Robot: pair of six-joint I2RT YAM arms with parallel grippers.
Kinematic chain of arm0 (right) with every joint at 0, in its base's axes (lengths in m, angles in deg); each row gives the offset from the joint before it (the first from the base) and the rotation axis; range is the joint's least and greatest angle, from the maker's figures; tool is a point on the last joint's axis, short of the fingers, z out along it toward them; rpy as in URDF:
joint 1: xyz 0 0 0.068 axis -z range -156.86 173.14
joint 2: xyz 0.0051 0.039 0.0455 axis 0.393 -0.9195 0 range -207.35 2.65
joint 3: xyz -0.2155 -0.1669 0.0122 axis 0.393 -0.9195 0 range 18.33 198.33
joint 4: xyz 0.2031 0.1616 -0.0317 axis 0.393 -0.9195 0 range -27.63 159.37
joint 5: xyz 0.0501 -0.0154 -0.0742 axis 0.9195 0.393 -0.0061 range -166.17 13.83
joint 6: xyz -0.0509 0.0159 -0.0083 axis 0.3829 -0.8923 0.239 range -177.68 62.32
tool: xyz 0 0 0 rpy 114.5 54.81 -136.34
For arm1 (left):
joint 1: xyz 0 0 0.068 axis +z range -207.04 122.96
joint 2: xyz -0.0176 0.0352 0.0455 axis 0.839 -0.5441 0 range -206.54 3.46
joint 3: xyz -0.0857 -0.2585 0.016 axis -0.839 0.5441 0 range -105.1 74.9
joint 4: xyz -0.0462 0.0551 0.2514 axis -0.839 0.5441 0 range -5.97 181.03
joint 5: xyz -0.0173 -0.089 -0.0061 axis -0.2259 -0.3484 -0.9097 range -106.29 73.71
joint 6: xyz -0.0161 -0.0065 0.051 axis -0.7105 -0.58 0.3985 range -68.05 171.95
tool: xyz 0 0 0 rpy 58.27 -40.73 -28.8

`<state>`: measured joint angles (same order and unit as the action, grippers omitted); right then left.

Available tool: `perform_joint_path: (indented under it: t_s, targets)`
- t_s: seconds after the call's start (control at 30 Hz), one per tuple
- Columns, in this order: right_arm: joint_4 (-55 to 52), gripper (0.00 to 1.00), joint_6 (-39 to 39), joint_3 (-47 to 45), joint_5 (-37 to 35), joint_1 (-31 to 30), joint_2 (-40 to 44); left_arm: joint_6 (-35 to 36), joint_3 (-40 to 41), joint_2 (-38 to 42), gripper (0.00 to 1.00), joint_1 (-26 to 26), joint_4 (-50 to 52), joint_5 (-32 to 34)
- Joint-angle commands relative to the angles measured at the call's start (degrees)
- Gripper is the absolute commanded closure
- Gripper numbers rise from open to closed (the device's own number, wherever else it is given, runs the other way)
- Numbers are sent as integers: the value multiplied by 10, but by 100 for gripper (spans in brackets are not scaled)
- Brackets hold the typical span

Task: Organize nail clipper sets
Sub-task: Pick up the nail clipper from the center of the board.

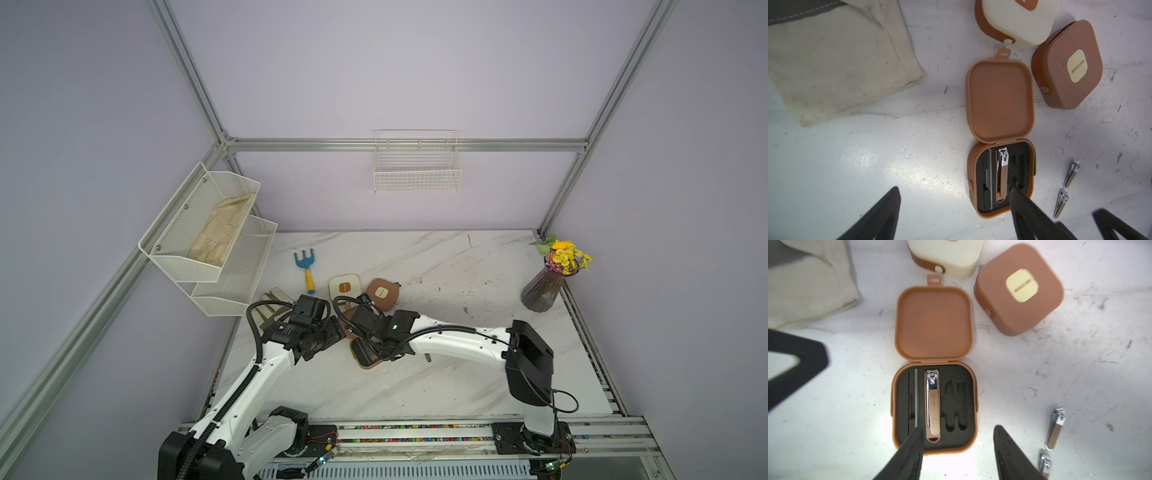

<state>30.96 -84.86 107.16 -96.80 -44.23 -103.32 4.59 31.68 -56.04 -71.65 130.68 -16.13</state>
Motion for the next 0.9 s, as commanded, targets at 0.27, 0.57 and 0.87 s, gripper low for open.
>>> perform_joint_path:
  t_s: [0.27, 0.57, 0.87]
  targets:
    - [-25, 43, -7, -170, 100, 151, 150, 42, 0, -32, 14, 2, -54, -47]
    - [3, 51, -10, -143, 154, 184, 32, 53, 7, -74, 15, 2, -102, -76]
    - [-7, 53, -31, -95, 149, 209, -47, 64, 11, -89, 16, 2, -122, -93]
